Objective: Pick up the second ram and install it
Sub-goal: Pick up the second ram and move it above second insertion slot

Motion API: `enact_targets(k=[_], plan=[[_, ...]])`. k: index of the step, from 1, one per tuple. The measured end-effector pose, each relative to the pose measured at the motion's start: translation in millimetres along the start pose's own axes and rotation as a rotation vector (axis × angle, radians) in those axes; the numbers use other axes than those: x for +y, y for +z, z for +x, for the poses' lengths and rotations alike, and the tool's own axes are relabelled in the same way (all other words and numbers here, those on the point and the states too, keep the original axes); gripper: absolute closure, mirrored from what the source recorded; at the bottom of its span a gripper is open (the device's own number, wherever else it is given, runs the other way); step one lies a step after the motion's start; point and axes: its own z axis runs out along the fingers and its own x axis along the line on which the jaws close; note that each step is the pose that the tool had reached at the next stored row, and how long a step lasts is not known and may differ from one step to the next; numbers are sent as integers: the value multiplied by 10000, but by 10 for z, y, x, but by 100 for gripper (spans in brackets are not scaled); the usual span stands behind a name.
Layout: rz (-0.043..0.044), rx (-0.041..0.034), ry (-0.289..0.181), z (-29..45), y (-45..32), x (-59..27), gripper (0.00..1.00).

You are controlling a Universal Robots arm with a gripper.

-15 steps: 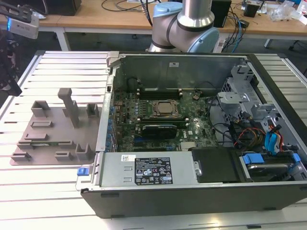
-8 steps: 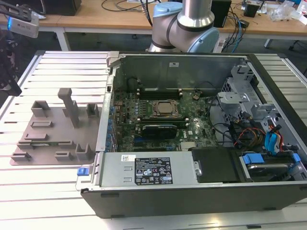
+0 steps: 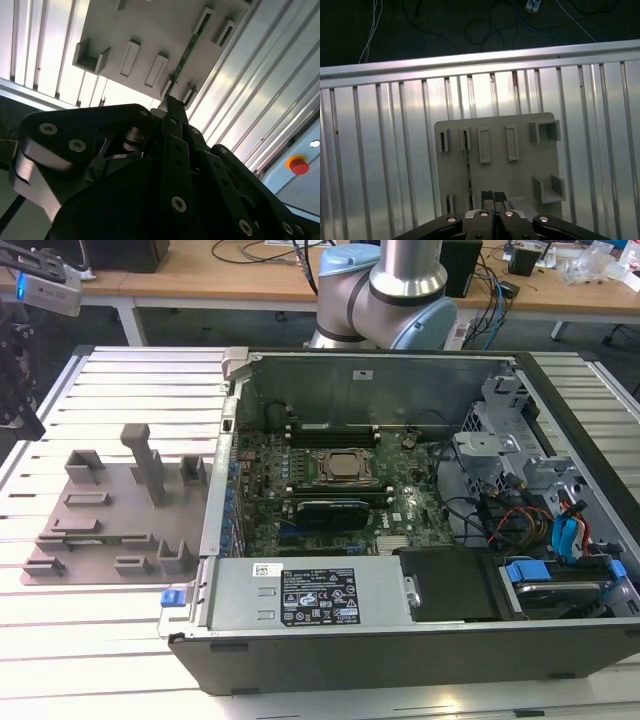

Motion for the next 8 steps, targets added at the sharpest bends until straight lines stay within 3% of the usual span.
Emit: enact_targets(k=[5, 8], plan=[[-7, 6, -309, 0, 0, 0, 90], [-20, 18, -879, 0, 0, 0, 90]])
